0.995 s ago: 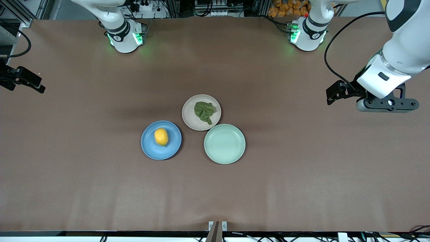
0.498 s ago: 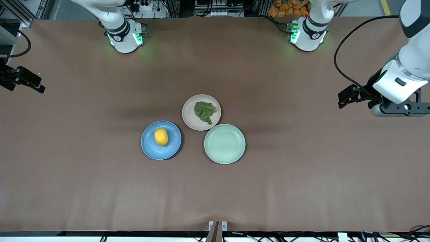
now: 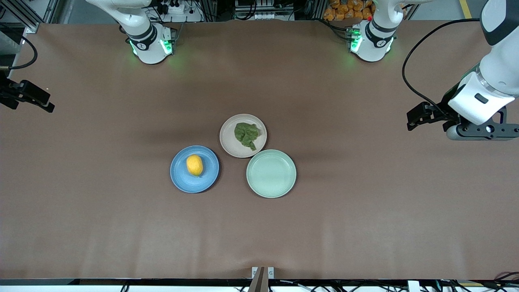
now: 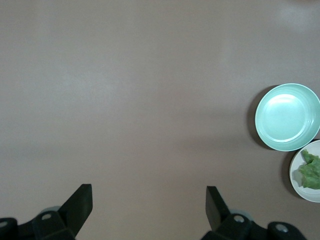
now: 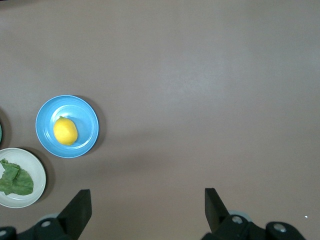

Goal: Place lemon and lettuce in plates

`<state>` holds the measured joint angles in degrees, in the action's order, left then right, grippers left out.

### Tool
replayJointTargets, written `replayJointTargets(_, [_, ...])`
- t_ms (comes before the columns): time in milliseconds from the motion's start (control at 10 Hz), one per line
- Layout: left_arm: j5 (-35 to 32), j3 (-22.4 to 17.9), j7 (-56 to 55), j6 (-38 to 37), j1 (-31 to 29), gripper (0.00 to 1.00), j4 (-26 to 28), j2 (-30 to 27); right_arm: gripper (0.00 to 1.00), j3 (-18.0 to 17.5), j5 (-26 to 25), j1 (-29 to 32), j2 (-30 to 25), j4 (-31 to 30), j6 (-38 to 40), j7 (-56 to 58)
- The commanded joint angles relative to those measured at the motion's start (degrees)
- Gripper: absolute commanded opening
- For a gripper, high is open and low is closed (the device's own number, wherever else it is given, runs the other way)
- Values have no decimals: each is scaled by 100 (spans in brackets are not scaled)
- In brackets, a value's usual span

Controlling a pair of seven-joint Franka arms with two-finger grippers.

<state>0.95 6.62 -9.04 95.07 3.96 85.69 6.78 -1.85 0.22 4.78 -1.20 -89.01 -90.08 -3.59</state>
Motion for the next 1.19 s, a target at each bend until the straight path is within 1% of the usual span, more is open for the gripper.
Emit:
replayJointTargets(0, [-86,6,104,12,8,100,-35,-19,100,-52,4,93,24,85,113,-2])
replayJointTargets(199, [-95,-3,96,12,17,100,-35,-19,100,-44,4,102,24,85,114,-2])
replayJointTargets(398, [-392,6,69,12,35,100,-35,-19,100,-44,-5,93,24,85,114,-2])
replayJointTargets(1095, [-429,6,52,12,61,100,-35,-19,100,-52,-5,93,24,94,78,-10])
